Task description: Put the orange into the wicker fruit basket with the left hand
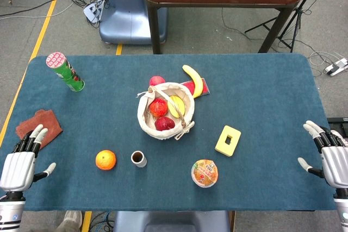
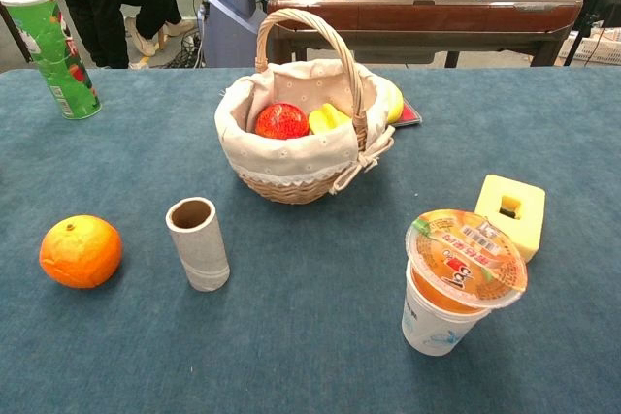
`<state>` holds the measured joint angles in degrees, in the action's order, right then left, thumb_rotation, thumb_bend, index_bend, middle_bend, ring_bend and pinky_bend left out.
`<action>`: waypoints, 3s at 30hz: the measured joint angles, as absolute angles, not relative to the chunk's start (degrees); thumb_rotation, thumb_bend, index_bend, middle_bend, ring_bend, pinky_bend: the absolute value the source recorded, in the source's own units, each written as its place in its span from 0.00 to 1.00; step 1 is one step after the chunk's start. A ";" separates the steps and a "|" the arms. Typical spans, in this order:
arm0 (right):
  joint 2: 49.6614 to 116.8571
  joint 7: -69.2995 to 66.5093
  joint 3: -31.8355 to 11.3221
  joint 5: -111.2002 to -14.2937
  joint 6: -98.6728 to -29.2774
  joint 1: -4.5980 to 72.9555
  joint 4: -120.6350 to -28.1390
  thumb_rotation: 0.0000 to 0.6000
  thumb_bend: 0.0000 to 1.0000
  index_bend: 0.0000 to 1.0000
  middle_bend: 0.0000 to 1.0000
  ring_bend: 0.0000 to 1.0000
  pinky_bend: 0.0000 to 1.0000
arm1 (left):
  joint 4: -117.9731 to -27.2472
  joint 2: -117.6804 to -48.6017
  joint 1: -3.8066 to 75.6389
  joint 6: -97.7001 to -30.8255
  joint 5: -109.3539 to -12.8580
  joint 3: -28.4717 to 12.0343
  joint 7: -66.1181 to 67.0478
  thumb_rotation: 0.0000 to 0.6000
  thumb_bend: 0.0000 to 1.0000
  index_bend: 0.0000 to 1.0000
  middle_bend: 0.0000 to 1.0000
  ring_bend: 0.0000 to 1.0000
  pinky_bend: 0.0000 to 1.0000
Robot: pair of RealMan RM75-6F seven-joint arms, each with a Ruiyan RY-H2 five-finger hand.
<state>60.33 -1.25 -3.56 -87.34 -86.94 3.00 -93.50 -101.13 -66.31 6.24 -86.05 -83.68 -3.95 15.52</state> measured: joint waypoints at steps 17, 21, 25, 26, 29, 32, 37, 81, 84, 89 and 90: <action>58.93 -0.67 -4.93 -87.60 -88.49 3.19 -93.72 1.00 0.17 0.15 0.17 0.14 0.27 | -98.04 -63.87 10.74 -77.60 -87.96 -2.14 8.87 1.00 0.22 0.10 0.02 0.09 0.18; 58.89 -0.57 -4.65 -87.47 -87.92 3.25 -93.79 1.00 0.17 0.15 0.17 0.14 0.27 | -95.89 -63.82 14.34 -71.68 -89.35 -1.43 6.10 1.00 0.22 0.10 0.02 0.09 0.18; 58.90 -0.54 -4.56 -87.46 -88.18 3.04 -93.85 1.00 0.17 0.15 0.17 0.14 0.27 | -92.76 -65.25 17.90 -66.90 -90.92 -0.72 3.34 1.00 0.22 0.09 0.02 0.09 0.18; 58.86 -0.49 -4.55 -87.44 -88.28 2.96 -93.89 1.00 0.17 0.15 0.17 0.14 0.27 | -92.13 -65.72 18.66 -65.98 -91.29 -0.55 2.97 1.00 0.22 0.09 0.02 0.10 0.18; 58.76 -0.40 -4.54 -87.27 -88.44 2.76 -93.95 1.00 0.17 0.15 0.17 0.14 0.27 | -90.55 -67.32 20.61 -63.44 -92.14 0.03 2.36 1.00 0.22 0.09 0.02 0.10 0.18; 58.77 -0.34 -4.45 -87.19 -88.43 2.64 -94.01 1.00 0.17 0.15 0.17 0.14 0.27 | -89.57 -68.84 22.10 -61.14 -92.53 0.63 2.21 1.00 0.22 0.11 0.04 0.13 0.19; 58.85 -0.32 -4.46 -87.11 -88.28 2.68 -93.96 1.00 0.17 0.15 0.17 0.14 0.27 | -87.69 -71.75 24.50 -57.94 -92.74 1.41 1.92 1.00 0.22 0.16 0.08 0.18 0.21; 59.49 -0.80 -4.44 -86.72 -87.10 3.14 -92.99 1.00 0.17 0.15 0.17 0.14 0.27 | -89.23 -75.59 38.44 -61.66 -87.63 -11.95 -7.17 1.00 0.22 0.43 0.47 0.49 0.49; 59.47 -0.89 -4.38 -86.81 -87.16 3.10 -92.92 1.00 0.17 0.15 0.17 0.14 0.27 | -88.18 -77.49 40.28 -59.98 -86.63 -12.40 -5.29 1.00 0.22 0.43 0.47 0.48 0.49; 59.39 -1.19 -4.28 -86.76 -87.32 2.89 -92.72 1.00 0.17 0.15 0.17 0.14 0.27 | -86.05 -80.81 42.92 -58.32 -85.17 -13.08 -2.34 1.00 0.22 0.41 0.47 0.48 0.49; 59.37 -1.23 -4.28 -86.76 -87.40 2.84 -92.69 1.00 0.17 0.15 0.17 0.14 0.27 | -85.54 -81.58 43.53 -57.98 -84.67 -13.32 -1.77 1.00 0.22 0.40 0.47 0.48 0.49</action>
